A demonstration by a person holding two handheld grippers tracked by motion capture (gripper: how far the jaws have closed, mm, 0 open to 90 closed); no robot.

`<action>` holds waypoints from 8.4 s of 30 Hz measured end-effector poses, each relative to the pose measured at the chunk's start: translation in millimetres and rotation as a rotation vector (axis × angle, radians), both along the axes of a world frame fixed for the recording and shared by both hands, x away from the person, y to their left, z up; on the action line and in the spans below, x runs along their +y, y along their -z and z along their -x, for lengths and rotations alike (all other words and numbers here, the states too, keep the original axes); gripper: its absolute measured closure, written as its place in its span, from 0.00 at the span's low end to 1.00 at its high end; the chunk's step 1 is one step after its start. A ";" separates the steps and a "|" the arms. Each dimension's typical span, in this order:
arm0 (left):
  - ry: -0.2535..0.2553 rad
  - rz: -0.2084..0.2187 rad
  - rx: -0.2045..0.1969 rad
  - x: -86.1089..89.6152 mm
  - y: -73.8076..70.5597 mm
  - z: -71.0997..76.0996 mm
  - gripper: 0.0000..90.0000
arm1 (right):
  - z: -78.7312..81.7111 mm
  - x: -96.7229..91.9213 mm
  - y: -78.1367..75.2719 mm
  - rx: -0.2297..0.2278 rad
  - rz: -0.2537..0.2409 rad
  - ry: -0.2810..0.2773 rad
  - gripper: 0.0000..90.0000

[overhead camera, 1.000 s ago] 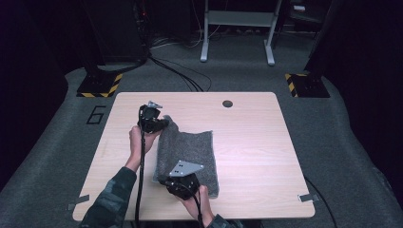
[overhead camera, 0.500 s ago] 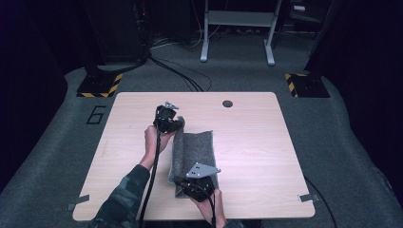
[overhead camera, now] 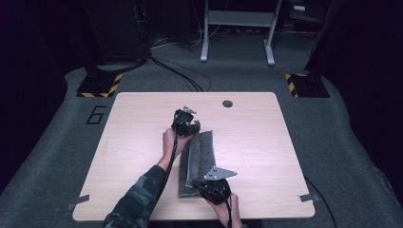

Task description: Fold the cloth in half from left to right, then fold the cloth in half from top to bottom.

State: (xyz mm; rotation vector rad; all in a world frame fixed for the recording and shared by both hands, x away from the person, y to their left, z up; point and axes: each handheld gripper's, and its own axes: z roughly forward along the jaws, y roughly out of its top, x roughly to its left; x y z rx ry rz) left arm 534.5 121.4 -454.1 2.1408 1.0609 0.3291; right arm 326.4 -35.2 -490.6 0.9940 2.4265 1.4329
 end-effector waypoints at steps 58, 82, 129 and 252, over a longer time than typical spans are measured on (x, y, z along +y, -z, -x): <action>-0.054 -0.065 0.013 51.8 39.1 40.6 0.24 | -43.7 -58.3 -6.1 0.043 0.161 0.121 0.54; -0.105 -0.047 0.027 62.0 34.5 13.6 0.23 | -145.9 -32.6 2.6 0.081 0.266 0.169 0.51; 0.005 -0.019 -0.049 27.8 26.1 9.6 0.94 | -201.7 -26.1 -7.0 0.096 0.235 0.251 0.98; 0.053 0.022 -0.104 92.6 58.7 152.8 0.14 | -52.1 -84.2 18.9 0.015 0.200 0.177 0.14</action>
